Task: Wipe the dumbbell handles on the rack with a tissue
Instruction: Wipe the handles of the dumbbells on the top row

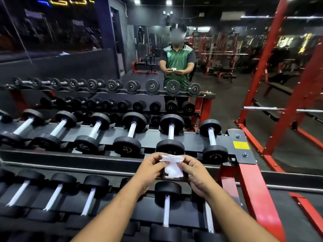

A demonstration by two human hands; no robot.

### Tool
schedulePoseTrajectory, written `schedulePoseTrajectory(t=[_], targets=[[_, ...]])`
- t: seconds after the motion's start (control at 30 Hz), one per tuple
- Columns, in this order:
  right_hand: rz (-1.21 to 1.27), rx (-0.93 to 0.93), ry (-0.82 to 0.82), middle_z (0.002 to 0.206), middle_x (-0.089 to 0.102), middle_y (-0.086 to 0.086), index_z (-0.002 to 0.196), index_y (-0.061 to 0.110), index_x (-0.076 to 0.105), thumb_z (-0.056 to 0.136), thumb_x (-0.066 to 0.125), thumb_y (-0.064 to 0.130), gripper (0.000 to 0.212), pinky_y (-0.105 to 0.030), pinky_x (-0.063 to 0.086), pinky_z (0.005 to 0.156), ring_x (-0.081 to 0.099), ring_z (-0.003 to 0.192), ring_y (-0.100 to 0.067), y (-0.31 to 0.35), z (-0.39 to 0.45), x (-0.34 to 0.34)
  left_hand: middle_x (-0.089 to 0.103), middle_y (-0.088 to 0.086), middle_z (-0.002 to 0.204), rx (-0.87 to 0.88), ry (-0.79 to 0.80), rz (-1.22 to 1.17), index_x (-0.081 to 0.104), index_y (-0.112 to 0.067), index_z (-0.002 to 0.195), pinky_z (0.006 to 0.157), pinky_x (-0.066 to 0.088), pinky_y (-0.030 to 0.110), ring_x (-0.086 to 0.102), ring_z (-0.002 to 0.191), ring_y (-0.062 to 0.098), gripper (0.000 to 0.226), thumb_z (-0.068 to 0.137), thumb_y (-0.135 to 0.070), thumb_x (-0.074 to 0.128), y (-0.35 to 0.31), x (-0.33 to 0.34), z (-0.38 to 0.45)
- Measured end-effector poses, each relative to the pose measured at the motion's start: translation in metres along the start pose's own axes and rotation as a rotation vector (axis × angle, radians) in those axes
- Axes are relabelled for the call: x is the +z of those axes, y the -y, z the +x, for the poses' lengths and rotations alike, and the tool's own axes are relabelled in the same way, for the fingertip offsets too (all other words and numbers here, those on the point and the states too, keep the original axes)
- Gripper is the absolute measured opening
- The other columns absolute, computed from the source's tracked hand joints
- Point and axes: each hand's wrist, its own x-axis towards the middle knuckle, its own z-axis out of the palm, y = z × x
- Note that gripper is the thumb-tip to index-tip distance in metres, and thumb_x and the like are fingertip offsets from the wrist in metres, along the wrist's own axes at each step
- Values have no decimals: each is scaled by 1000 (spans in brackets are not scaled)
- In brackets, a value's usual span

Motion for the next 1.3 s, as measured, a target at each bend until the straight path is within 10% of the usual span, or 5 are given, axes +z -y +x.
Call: schedulePoseTrajectory(t=[0.5,0.63,0.87,1.03,1.3], targets=[[-166,120,44,90,63,-19,85,11,72,88,40,-3,35,-29,50,59,52,75,-27,37,44,-98,70,2,92,-64,-49,184,75,-9,84,78,53,33,64,85,17,32,89,2,45,9,72,54],[-147,168,63,90,63,-12,97,11,64,94,66,22,12,-34,49,65,59,75,-22,30,64,-105,71,-1,101,-85,-54,110,79,-9,89,84,52,33,65,96,14,21,91,-17,60,15,66,68],[-390,183,175,96,74,-14,118,7,68,92,65,2,26,-35,58,70,67,78,-21,22,96,-94,72,-10,93,38,-74,359,69,-18,97,78,51,23,65,86,6,28,82,6,71,34,27,100],[-664,16,-42,85,74,-4,96,20,75,88,65,9,16,-36,58,74,65,77,-18,20,142,-84,56,-10,118,116,-230,730,60,-30,116,94,48,32,54,110,12,27,92,-34,70,53,6,136],[-1240,-308,-175,105,74,5,104,20,67,89,62,14,17,-39,55,80,68,91,-19,36,215,-79,3,13,168,-113,-263,1140,13,-15,159,125,5,45,-3,155,29,93,92,-74,39,60,28,180]])
